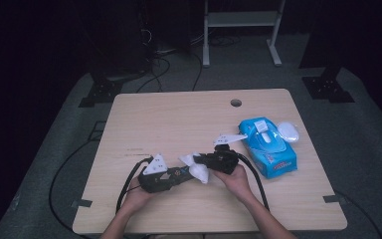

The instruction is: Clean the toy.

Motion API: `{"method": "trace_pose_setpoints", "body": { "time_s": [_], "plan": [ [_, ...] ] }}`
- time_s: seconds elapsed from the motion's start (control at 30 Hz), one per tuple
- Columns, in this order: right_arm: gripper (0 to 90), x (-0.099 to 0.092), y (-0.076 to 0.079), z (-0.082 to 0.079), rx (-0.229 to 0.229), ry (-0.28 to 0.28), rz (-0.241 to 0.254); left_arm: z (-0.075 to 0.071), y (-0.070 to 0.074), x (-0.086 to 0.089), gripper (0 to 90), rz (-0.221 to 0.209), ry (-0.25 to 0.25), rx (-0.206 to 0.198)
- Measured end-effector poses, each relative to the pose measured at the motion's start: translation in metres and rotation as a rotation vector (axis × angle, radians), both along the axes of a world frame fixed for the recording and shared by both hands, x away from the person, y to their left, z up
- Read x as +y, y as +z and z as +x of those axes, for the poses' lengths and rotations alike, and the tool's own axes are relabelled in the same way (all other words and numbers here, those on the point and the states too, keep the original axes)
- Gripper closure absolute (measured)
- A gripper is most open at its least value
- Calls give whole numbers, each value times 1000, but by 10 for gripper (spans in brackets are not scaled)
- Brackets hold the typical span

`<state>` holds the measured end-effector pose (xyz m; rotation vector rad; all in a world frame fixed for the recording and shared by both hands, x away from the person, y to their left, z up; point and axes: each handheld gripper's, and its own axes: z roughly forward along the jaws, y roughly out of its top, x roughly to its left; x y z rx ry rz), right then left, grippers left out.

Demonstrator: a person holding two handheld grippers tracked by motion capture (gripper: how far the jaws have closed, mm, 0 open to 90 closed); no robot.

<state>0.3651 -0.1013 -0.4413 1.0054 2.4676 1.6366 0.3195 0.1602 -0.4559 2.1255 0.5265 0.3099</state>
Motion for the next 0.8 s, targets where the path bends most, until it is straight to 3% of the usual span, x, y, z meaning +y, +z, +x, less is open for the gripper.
{"method": "trace_pose_setpoints", "body": {
  "time_s": [0.27, 0.57, 0.7, 0.8],
  "plan": [
    [816, 9, 6, -11, -90, 22, -85, 1, -1, 1, 651, 6, -4, 3],
    [689, 11, 11, -22, -188, 46, -180, 5, 2, -7, 595, 56, 2, 20],
    [676, 15, 10, -24, -210, 55, -205, 7, 5, -14, 586, 94, -14, 11],
    [717, 16, 10, -25, -229, 61, -215, 9, 8, -18, 615, 111, -14, 4]
  ]
}}
